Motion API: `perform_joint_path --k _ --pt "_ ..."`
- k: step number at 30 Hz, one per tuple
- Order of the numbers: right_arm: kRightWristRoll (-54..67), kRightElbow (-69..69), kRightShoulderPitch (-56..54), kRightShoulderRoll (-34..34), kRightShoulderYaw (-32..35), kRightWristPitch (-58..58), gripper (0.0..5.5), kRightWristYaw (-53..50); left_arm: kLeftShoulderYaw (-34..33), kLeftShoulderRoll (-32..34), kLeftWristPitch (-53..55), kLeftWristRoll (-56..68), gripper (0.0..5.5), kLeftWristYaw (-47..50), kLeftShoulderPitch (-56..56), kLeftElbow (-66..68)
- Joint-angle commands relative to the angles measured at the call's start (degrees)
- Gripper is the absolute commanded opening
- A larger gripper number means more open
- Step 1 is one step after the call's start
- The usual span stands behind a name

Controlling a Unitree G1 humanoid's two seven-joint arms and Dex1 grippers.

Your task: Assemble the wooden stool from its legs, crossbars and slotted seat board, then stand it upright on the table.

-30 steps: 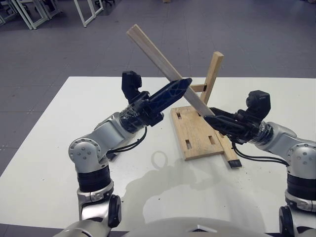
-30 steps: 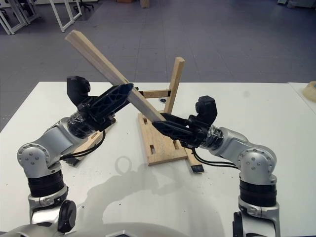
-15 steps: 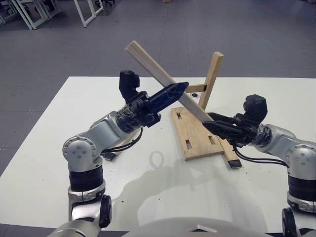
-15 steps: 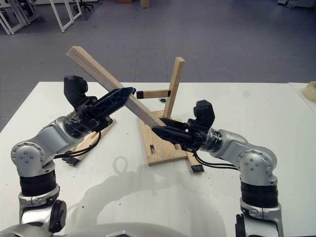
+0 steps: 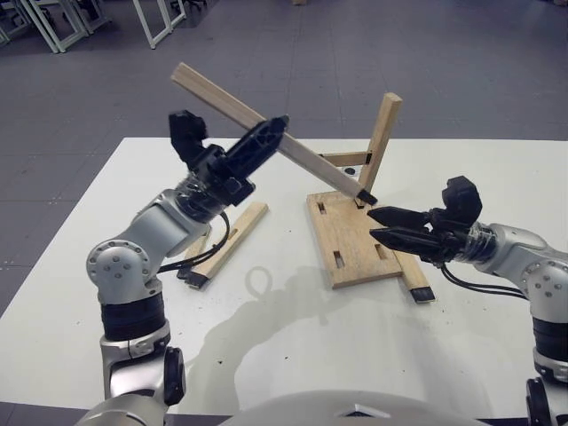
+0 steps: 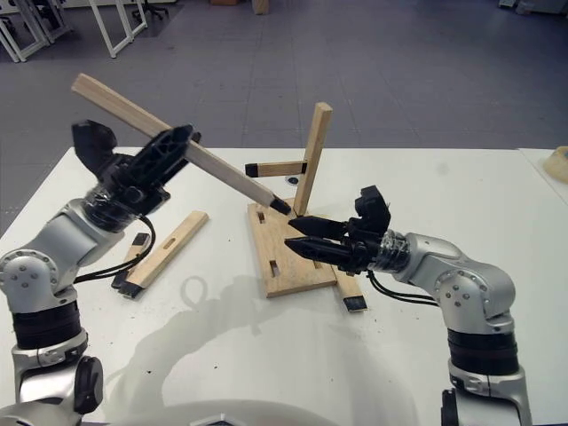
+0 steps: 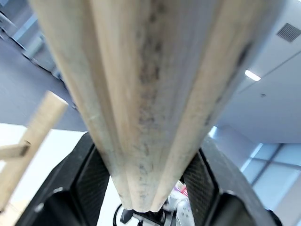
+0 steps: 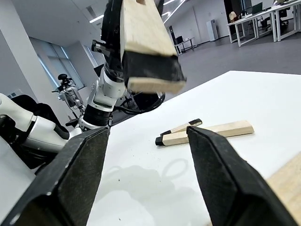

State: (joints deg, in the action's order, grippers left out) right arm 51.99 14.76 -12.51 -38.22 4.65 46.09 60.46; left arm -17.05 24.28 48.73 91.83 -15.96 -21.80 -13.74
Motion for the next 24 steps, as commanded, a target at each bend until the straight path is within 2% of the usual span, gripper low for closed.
perform_joint_path --k 1,3,6,9,17,24 --pt "-20.83 -6.71 -2.61 -3.07 -9.65 -12.4 3.01 -4.13 -3.03 5.27 -3.36 -8.55 2.08 -3.56 -1.57 2.14" --pt "-33.6 -10.72 -5.37 -2.22 -15.96 -20.5 3.01 -9.04 -2.51 5.59 -4.11 -11.45 2.08 -4.64 -1.24 2.18" --pt "-44.53 -15.67 -7.07 -1.4 -21.6 -28.9 3.01 -11.35 -0.51 4.7 -4.69 -15.63 2.08 -5.94 0.33 1.07" --pt "-50.83 -19.36 -7.35 -2.18 -24.15 -33.93 3.01 -11.29 1.33 3.79 -5.12 -19.35 2.08 -6.97 1.52 0.09" --pt "-51.04 -18.51 -4.16 -3.86 -19.12 -35.06 3.01 -9.62 1.13 2.3 -5.04 -21.67 2.08 -8.1 3.88 -1.11" --pt "-57.17 -19.2 -4.05 -3.11 -23.85 -36.54 3.01 -7.94 2.09 1.82 -4.83 -23.39 2.08 -8.68 3.73 -0.93"
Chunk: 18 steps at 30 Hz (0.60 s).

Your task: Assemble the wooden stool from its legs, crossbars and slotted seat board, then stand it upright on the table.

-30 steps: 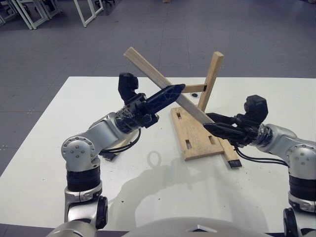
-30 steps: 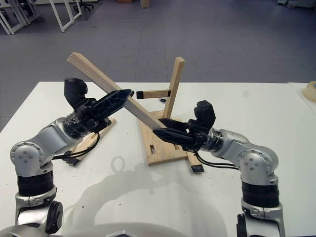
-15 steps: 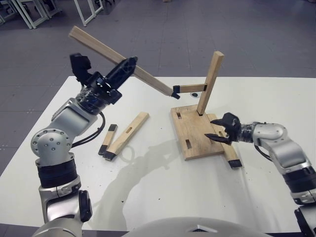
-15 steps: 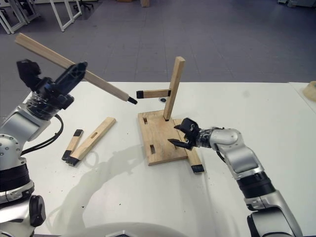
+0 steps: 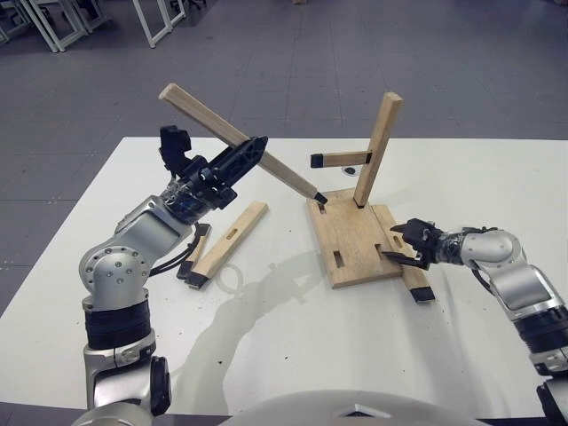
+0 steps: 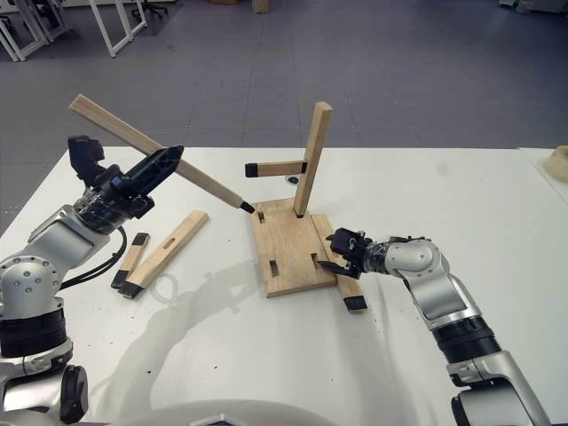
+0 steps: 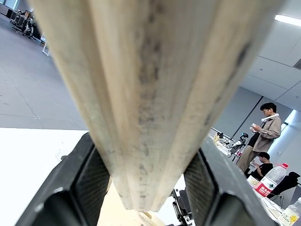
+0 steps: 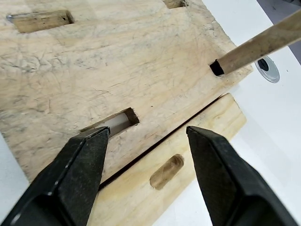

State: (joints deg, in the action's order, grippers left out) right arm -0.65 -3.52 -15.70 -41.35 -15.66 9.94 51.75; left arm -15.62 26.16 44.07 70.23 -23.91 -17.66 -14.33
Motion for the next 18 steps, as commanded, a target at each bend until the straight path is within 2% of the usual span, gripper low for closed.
perform_joint_path --k 1,5,7,11,18 --pt "-6.29 -0.9 -1.41 -0.25 -4.59 -1.04 3.01 0.75 0.79 -0.02 -0.1 -2.19 2.08 -0.97 -0.53 -0.2" --pt "-18.85 -0.4 -4.82 -5.38 -11.84 -9.83 3.01 3.45 4.16 2.29 -1.48 -9.28 2.08 -5.25 -0.14 0.08" --pt "-19.08 1.62 -4.16 -8.93 -13.53 -16.23 3.01 8.28 7.21 2.95 -3.4 -14.17 2.08 -9.08 0.27 0.95" --pt "-17.4 1.06 -2.51 -13.85 -14.57 -31.1 3.01 11.93 12.71 2.29 -8.28 -22.44 2.08 -15.34 1.68 3.52" --pt "-20.78 -5.85 -4.61 -14.61 -15.09 -54.08 3.01 7.82 15.23 -1.68 -11.96 -26.3 2.08 -19.76 3.29 5.06"
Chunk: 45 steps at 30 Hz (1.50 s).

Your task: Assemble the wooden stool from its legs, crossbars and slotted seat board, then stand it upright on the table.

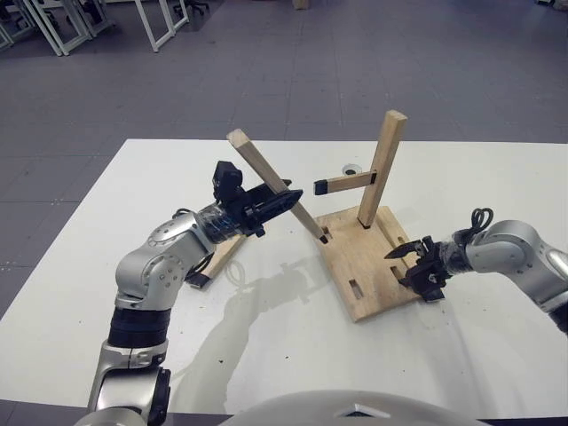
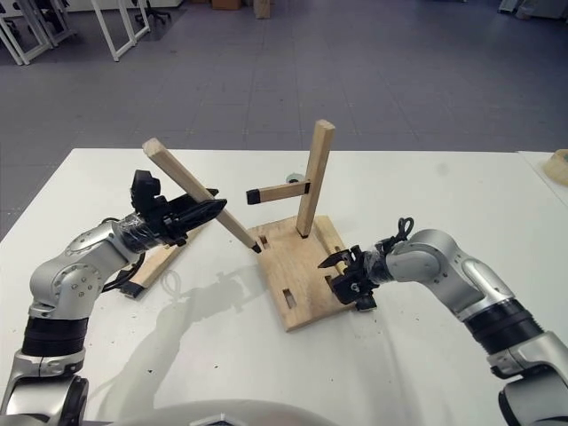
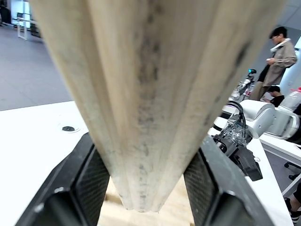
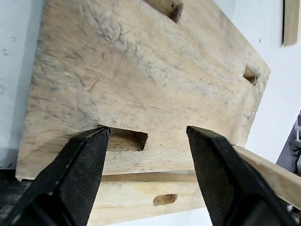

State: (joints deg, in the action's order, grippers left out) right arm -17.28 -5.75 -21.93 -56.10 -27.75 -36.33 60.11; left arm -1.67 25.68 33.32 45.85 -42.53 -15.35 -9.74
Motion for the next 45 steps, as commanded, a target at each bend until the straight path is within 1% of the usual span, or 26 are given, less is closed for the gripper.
perform_joint_path --k 1,7,10,18,27,31,35,37,40,45 --pt "-5.29 -4.56 1.23 0.18 -3.02 -9.81 3.01 -1.25 1.52 -1.43 -1.58 -2.53 2.08 -1.39 1.32 0.44" --pt "-8.67 -8.59 0.16 0.92 -2.81 -14.05 3.01 -4.43 2.04 -1.53 -4.21 -7.16 2.07 -2.74 3.51 2.95" --pt "-9.01 -8.37 0.6 0.74 -2.73 -14.3 3.01 -4.9 1.22 -2.74 -6.09 -8.71 2.07 -2.42 2.13 5.57" --pt "-9.4 -7.84 1.11 0.85 -2.81 -13.82 3.01 -5.24 3.16 -5.37 -8.23 -11.85 2.07 -5.09 -0.75 13.05" --pt "-10.21 -7.18 1.78 0.88 -2.47 -13.32 3.01 -6.26 7.03 -0.63 -8.52 -17.92 2.04 -12.17 -6.58 21.98" --pt "-10.93 -7.43 2.22 0.86 -2.33 -13.31 3.01 -7.04 6.74 1.71 -3.04 -15.78 2.04 -15.06 -9.92 22.16" --pt "-11.15 -6.98 3.0 0.63 -2.05 -12.72 3.01 -7.63 3.94 2.21 4.2 -11.5 2.04 -13.52 -9.24 16.86" --pt "-11.04 -6.95 3.22 0.71 -1.97 -12.39 3.01 -7.72 4.51 2.57 5.72 -12.65 2.04 -12.12 -7.96 14.69" --pt "-10.84 -6.52 3.49 0.82 -1.97 -11.83 3.01 -7.62 5.13 2.31 4.83 -15.42 2.04 -9.53 -7.19 14.21" --pt "-10.73 -5.69 4.45 0.31 -1.78 -11.52 3.01 -7.82 4.8 1.88 2.61 -17.75 2.04 -7.07 -8.57 18.51"
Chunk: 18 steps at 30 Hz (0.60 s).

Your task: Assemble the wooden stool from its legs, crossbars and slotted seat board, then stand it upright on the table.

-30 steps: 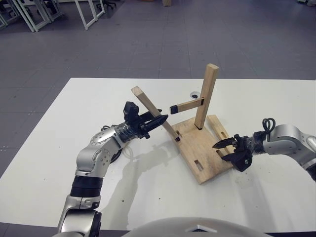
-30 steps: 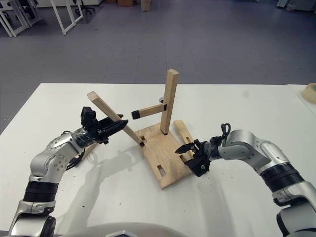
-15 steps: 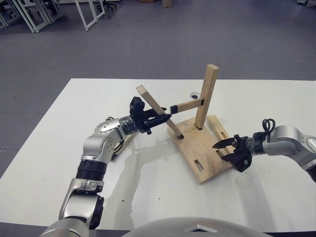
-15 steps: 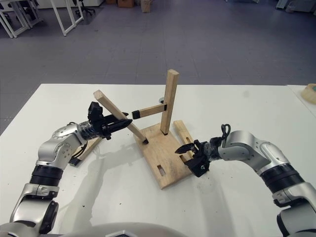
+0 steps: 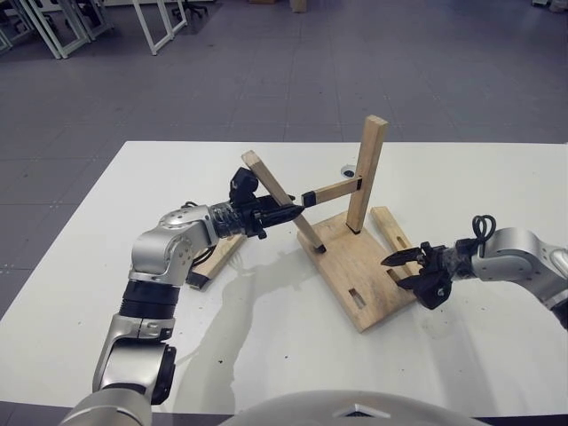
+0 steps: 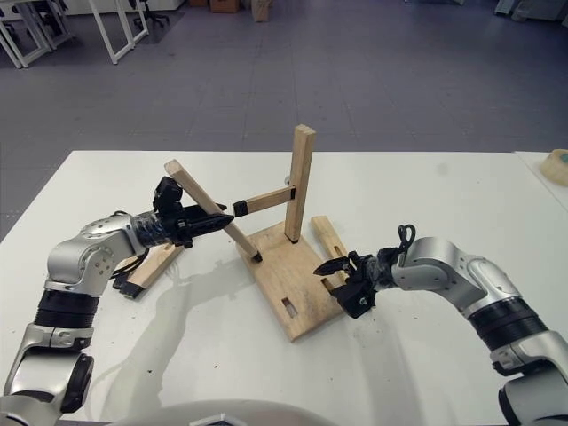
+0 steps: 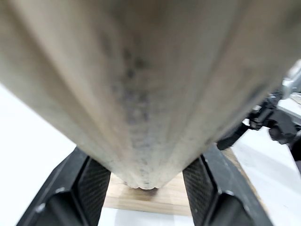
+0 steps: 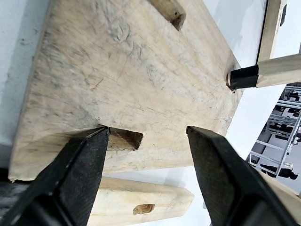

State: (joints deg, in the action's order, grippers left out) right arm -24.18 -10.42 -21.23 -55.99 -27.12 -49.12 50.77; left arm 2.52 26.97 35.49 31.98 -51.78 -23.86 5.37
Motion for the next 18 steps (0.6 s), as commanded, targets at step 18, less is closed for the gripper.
perform_joint_path --k 18 --pt "-5.82 1.13 4.95 0.92 -1.05 1.61 3.01 -2.12 7.43 2.55 10.17 -8.15 2.04 10.9 3.88 -3.91"
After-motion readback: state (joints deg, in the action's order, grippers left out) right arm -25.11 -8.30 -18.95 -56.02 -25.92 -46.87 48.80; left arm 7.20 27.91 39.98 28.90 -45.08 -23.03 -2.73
